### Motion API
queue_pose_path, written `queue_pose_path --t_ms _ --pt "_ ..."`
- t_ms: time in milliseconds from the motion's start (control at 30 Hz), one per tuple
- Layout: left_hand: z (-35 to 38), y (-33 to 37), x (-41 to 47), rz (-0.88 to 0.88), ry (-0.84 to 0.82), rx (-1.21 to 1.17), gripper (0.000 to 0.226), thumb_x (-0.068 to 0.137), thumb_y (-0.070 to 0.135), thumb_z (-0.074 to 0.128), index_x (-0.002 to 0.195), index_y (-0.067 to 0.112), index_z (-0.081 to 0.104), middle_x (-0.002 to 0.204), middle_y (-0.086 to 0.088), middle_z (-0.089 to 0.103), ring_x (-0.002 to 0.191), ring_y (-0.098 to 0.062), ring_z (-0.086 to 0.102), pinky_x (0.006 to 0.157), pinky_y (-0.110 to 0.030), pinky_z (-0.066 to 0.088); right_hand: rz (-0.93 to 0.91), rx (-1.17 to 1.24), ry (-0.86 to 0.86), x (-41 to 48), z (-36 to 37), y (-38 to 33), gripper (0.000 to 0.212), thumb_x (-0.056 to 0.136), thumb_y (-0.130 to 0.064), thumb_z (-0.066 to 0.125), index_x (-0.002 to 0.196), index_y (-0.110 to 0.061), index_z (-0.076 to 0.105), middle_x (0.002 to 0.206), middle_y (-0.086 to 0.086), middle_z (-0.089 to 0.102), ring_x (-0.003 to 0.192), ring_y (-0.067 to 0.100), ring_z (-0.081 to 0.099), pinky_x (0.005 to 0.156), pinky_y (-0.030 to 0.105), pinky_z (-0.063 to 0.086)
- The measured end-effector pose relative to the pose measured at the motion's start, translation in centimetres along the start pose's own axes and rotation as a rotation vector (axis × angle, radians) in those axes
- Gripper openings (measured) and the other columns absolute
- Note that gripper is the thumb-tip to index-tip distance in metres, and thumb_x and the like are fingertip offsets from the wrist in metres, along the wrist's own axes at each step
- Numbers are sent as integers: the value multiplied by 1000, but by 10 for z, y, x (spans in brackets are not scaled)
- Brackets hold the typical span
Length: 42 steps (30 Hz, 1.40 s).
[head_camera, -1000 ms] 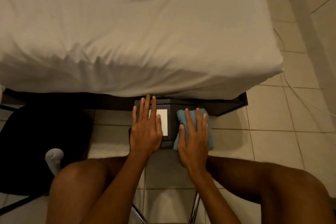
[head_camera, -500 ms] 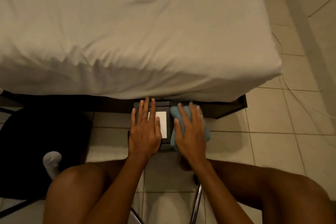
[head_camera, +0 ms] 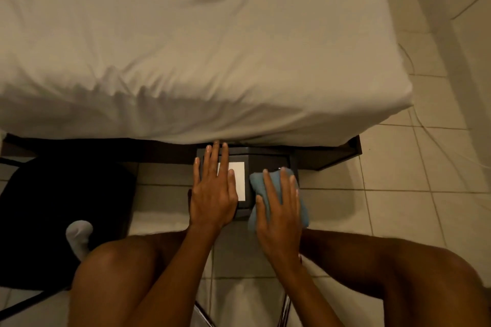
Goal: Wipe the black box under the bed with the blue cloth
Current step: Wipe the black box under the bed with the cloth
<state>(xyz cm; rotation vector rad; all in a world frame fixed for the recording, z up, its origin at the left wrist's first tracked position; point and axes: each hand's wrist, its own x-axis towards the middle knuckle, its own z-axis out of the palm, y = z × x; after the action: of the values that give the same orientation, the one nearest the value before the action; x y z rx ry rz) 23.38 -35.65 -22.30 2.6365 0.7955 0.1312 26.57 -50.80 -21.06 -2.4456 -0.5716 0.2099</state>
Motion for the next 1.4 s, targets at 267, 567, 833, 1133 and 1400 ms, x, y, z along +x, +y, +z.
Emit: queue_pose_path --t_ms 267,567,833,1133,1400 --pt "1 -1 0 3 6 9 58 103 35 22 158 19 8 166 -3 6 154 -16 2 125 -39 0 84 -83 92 46 6 -9 54 100 -46 33 152 -32 27 163 4 14 151 24 6 122 45 10" --pt "5 -3 2 2 9 -17 59 103 36 23 158 21 6 166 -2 4 153 -15 1 125 -40 0 122 -6 50 58 -2 -8 54 98 -52 28 150 -38 25 163 2 16 151 20 4 122 45 12" --pt "5 -2 1 8 15 6 59 102 37 18 157 20 8 166 -3 7 154 -16 2 125 -41 4 110 -28 77 58 -3 9 53 98 -51 32 149 -38 26 162 1 17 150 23 10 119 49 19" --pt "2 -1 1 7 29 -4 57 103 35 18 157 19 14 166 -3 12 153 -17 7 124 -40 7 -9 -36 65 37 -3 28 54 97 -52 33 149 -42 21 162 -10 7 150 21 11 118 51 21" --pt "3 -4 0 -1 34 -42 56 103 35 19 157 23 8 166 1 4 153 -12 -1 124 -40 8 -356 -46 45 22 -4 28 55 101 -49 30 151 -43 8 163 -15 -2 151 12 -2 119 47 17"
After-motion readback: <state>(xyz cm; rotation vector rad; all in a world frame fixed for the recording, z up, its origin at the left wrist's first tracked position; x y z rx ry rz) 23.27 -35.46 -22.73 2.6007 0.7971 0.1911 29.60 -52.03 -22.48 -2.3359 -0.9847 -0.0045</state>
